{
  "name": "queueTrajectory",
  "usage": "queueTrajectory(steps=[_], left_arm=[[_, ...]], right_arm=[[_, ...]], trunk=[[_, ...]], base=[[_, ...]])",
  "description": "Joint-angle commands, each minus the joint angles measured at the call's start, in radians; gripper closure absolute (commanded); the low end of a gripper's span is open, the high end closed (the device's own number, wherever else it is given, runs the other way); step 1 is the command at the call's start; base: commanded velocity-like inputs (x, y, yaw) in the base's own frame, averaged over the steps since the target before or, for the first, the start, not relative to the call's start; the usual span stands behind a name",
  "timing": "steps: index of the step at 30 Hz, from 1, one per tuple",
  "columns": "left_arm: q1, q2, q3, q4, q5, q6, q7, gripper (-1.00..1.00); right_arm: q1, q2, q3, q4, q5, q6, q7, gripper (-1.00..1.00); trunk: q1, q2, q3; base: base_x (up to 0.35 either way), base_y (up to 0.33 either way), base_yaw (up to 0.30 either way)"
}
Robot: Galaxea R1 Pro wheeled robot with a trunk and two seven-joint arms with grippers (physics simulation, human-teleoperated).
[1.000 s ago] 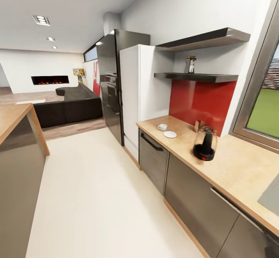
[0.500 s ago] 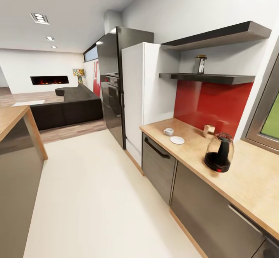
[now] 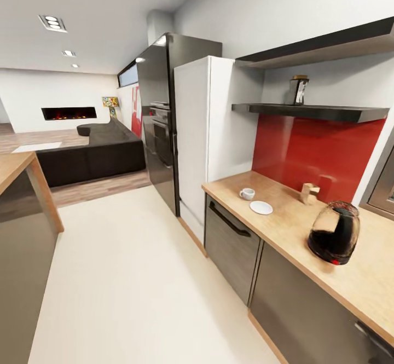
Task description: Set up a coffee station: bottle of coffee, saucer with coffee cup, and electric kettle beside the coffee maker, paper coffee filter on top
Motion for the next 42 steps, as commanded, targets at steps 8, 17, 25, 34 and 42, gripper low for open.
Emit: queueTrajectory(steps=[8, 17, 25, 34, 42], left_arm=[[-0.001, 0.000, 0.008, 0.003, -0.009, -0.052, 0.002, -1.00], [-0.001, 0.000, 0.009, 0.003, -0.009, -0.067, 0.002, -1.00], [-0.001, 0.000, 0.009, 0.003, -0.009, -0.068, 0.002, -1.00], [-0.001, 0.000, 0.008, 0.003, -0.009, -0.068, 0.002, -1.00], [-0.001, 0.000, 0.008, 0.003, -0.009, -0.069, 0.002, -1.00]], right_arm=[[0.000, 0.000, -0.002, 0.001, -0.002, -0.003, 0.001, -1.00], [0.000, 0.000, -0.002, 0.001, -0.002, -0.003, 0.001, -1.00], [0.000, 0.000, -0.001, 0.002, -0.002, -0.003, 0.001, -1.00], [0.000, 0.000, -0.001, 0.002, -0.002, -0.003, 0.001, -1.00], [0.000, 0.000, -0.001, 0.002, -0.002, -0.003, 0.001, -1.00]], trunk=[[0.001, 0.000, 0.000], [0.001, 0.000, 0.000], [0.001, 0.000, 0.000], [0.001, 0.000, 0.000], [0.001, 0.000, 0.000]], base=[[0.326, 0.111, 0.000], [0.326, 0.136, 0.000], [0.311, 0.195, -0.076], [0.285, 0.230, -0.239], [0.209, 0.274, -0.260]])
